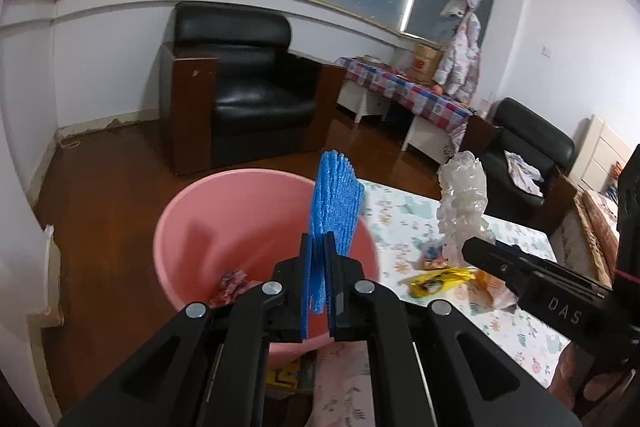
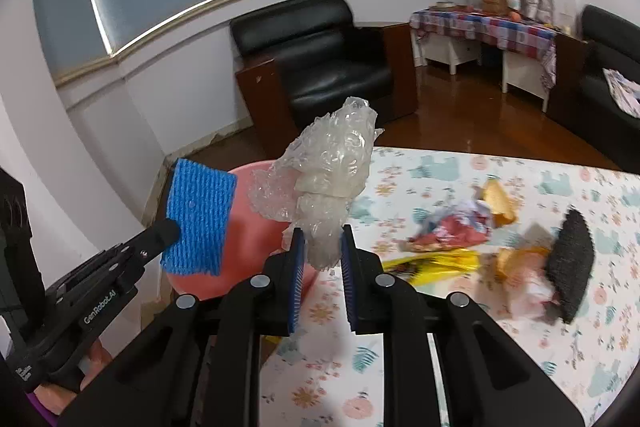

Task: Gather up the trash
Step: 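Lift the bubble wrap in the right tool while the left tool carries the sponge to the bucket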

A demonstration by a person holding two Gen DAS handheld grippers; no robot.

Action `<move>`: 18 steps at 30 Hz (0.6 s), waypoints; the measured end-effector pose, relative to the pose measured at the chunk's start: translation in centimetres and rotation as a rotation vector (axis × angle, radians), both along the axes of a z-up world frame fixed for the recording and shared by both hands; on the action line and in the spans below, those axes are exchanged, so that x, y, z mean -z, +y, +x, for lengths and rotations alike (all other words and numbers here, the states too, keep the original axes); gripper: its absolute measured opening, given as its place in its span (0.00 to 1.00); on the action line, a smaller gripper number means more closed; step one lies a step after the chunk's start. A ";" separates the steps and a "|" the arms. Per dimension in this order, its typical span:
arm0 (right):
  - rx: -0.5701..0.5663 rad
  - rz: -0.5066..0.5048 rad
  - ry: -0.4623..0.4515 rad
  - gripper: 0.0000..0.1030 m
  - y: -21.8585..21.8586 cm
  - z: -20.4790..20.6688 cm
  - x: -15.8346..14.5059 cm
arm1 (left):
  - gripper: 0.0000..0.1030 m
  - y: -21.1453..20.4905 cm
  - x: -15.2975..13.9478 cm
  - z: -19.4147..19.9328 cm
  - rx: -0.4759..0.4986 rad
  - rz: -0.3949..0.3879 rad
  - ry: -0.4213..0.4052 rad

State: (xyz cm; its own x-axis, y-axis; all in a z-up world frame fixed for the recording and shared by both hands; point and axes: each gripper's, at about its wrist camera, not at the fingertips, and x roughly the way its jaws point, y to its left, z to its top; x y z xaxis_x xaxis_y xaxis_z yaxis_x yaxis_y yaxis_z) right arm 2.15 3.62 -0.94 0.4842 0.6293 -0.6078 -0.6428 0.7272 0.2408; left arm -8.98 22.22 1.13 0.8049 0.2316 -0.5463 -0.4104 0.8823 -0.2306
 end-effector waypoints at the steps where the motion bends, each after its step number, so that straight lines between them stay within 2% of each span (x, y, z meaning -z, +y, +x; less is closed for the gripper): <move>1: -0.008 -0.006 0.000 0.18 0.7 0.0 0.1 | 0.05 0.5 0.2 -0.1 -0.009 -0.006 0.004; 12: -0.104 -0.083 0.032 0.18 6.4 0.1 2.1 | 0.05 3.7 2.5 0.7 -0.085 -0.056 0.060; 18: -0.120 -0.108 0.055 0.18 7.7 0.2 3.4 | 0.05 4.7 3.8 0.9 -0.105 -0.074 0.086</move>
